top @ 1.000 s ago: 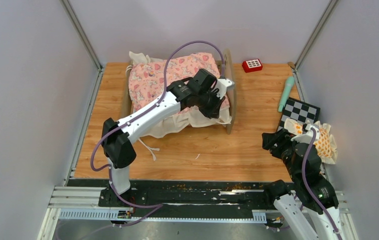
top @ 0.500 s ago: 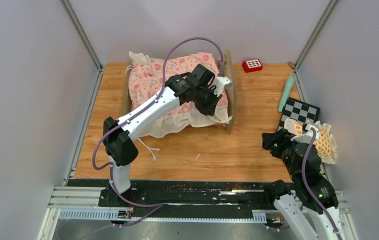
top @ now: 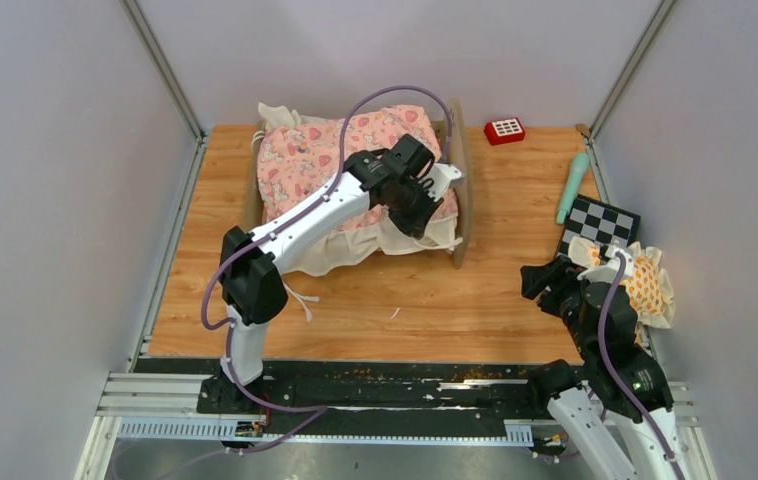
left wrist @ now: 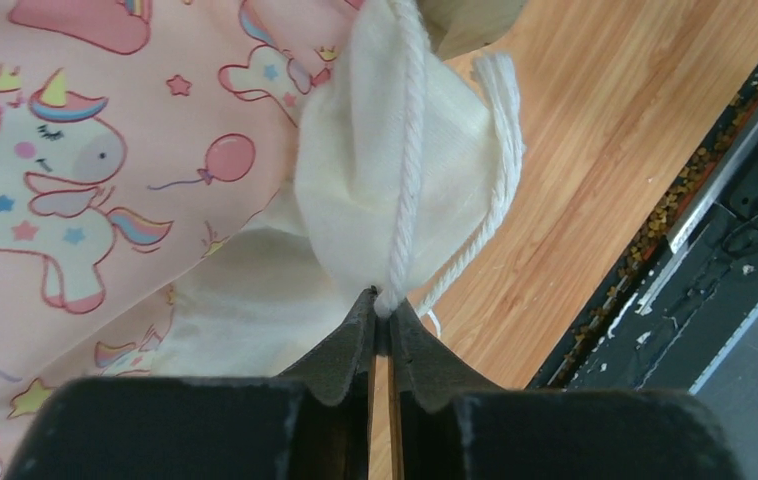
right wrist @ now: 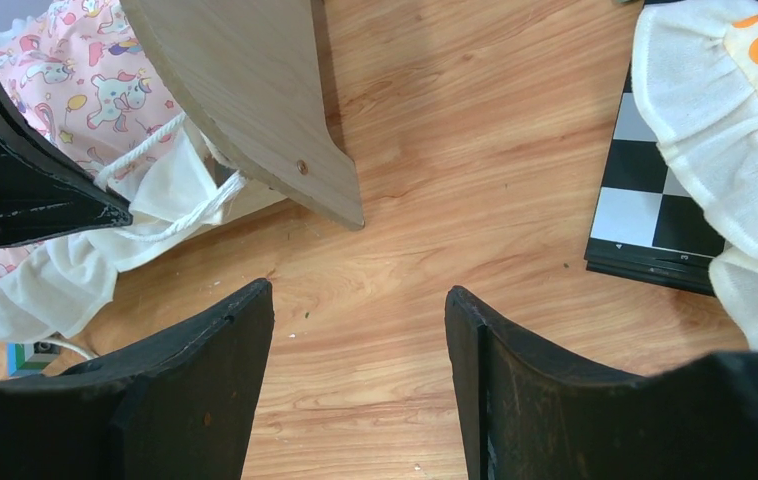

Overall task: Set up the pet bed
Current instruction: Cross the ropes on the bed frame.

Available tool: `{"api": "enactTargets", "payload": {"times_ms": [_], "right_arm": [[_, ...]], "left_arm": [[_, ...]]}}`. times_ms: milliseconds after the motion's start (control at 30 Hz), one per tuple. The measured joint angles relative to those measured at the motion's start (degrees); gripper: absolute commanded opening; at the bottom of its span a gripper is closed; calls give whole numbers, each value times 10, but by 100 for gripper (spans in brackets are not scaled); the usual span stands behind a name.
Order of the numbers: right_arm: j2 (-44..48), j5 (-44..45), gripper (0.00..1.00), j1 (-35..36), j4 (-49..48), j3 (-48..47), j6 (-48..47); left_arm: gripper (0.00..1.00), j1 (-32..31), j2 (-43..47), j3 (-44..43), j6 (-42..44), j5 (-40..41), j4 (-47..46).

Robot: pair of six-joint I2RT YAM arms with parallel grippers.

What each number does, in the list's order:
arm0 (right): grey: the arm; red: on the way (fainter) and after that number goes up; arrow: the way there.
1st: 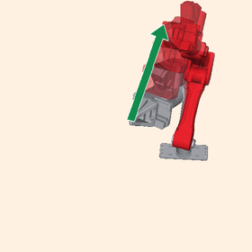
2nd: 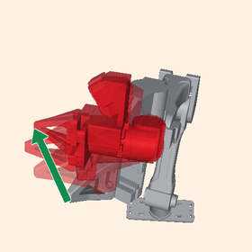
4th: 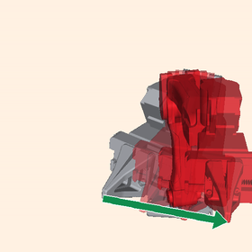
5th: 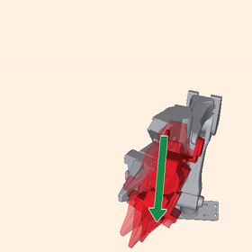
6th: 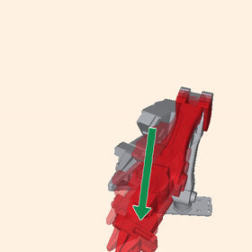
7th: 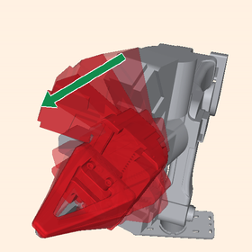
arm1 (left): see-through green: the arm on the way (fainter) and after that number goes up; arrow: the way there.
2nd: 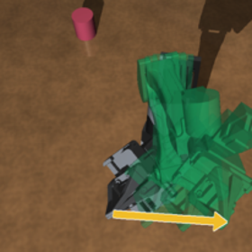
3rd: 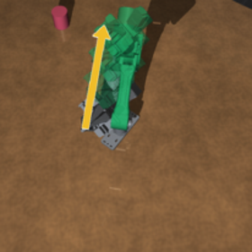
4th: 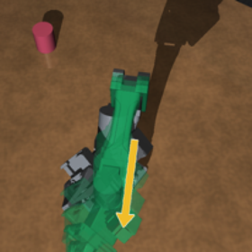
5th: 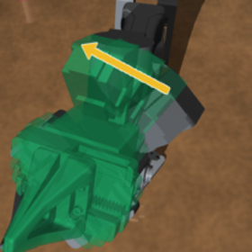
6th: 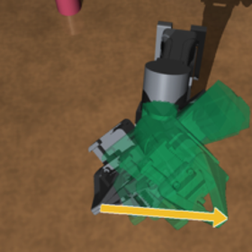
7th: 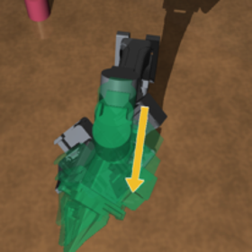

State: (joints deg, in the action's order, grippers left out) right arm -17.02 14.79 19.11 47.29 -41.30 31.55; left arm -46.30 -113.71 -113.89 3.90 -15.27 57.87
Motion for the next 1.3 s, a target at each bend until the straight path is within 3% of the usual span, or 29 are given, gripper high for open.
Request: {"api": "enactTargets", "payload": {"times_ms": [133,200,467,733,833,1100,1300], "right_arm": [[-5,-4,64,0,0,2,0],[-6,-4,64,0,0,2,0],[-10,-8,64,0,-5,2,0],[-10,-14,67,0,-22,11,-2],[-13,-30,70,0,-45,32,-1],[-70,-102,73,0,-210,162,59],[-137,-140,71,0,-371,257,120]], "left_arm": [[39,-2,-1,25,-4,-29,-22],[43,-6,-1,44,-8,-45,-36],[48,-26,15,113,-26,-106,-94],[50,-30,116,203,-57,-162,-174],[58,-30,154,233,-64,-162,-205],[67,-16,250,344,-92,33,-270],[68,-1,261,392,-94,182,-308]]}}
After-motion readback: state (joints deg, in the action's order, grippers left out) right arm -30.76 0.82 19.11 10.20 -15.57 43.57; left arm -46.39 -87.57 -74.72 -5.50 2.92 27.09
